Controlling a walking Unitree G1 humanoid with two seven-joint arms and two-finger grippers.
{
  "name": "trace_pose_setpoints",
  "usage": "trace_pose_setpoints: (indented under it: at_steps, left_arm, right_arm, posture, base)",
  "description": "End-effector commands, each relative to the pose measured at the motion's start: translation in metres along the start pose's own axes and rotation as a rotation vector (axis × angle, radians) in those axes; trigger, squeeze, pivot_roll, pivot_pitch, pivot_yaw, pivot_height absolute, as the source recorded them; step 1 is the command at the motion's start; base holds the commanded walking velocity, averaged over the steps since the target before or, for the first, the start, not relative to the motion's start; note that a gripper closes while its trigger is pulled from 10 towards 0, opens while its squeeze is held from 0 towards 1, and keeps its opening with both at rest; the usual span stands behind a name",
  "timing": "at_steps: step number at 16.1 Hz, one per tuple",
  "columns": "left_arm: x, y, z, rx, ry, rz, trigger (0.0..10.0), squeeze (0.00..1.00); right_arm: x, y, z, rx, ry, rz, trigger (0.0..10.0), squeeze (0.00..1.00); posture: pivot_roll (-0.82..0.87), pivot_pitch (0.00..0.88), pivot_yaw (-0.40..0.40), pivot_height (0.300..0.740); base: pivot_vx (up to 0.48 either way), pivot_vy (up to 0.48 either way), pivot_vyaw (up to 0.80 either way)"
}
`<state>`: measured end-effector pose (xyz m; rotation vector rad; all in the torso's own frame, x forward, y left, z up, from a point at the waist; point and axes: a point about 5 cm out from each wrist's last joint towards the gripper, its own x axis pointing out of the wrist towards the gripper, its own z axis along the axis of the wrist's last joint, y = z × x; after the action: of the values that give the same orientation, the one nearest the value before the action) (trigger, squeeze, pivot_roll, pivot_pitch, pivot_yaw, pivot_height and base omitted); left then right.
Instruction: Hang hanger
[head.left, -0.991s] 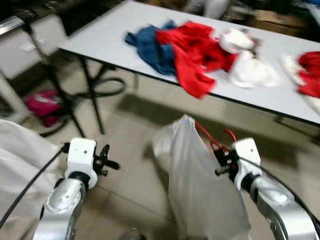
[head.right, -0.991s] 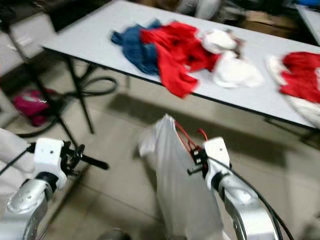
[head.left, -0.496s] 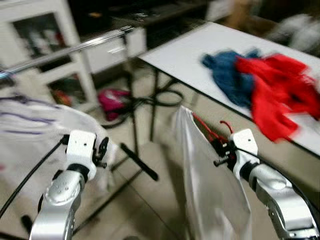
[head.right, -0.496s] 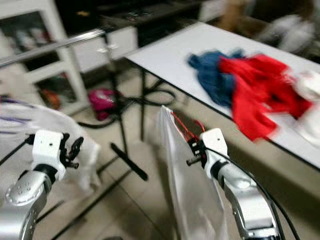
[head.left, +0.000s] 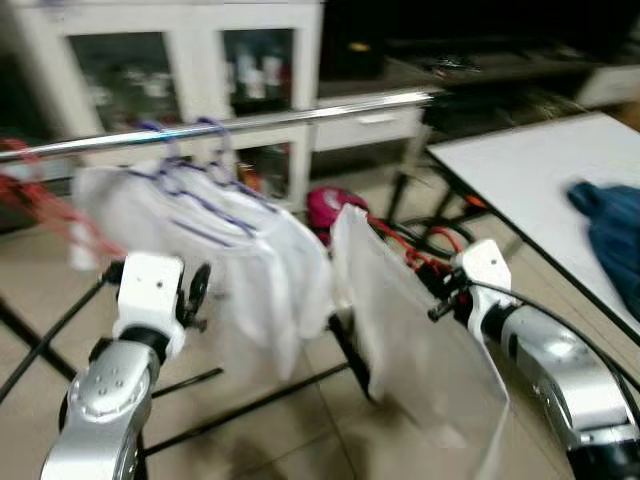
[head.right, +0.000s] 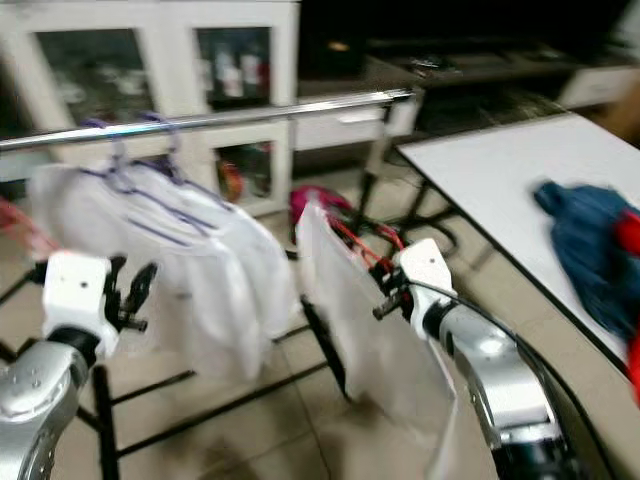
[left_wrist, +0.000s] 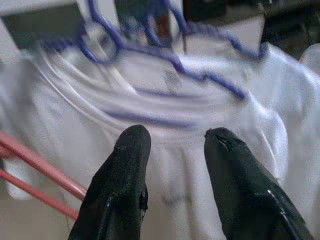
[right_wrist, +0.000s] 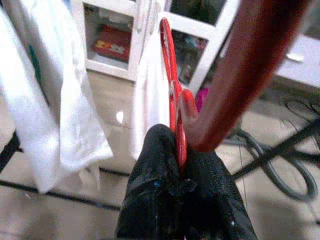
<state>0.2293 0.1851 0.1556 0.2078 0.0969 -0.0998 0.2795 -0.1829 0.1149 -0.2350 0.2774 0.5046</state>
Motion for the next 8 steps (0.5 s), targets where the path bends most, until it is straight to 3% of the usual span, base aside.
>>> trace_pose_setpoints:
  at_steps: [1,3,8]
  left_arm:
    - [0.004,-0.006,0.011,0.006,-0.03,-0.028,10.0,0.0]
    - [0.006,-0.008,0.014,0.009,-0.032,-0.038,10.0,0.0]
    - [0.014,-0.019,0.014,0.024,-0.02,-0.099,10.0,0.0]
  right_arm:
    - [0.0,-0.016,-0.001,0.016,-0.011,-0.133,10.0,0.0]
    - [0.001,-0.023,-0.004,0.098,-0.011,-0.22,10.0,0.0]
    - [0.002,-0.038,0.008,0.022,-0.06,-0.286,10.0,0.0]
  posture:
    - [0.15,0.04,-0.084,0.74]
    - [0.15,0.031,-0.076,0.74]
    - [0.14,0.003,-0.059,0.74]
  base:
    - [0.322,0.0,0.8]
    - [0.322,0.0,0.0]
    - [0.31,0.0,0.0]
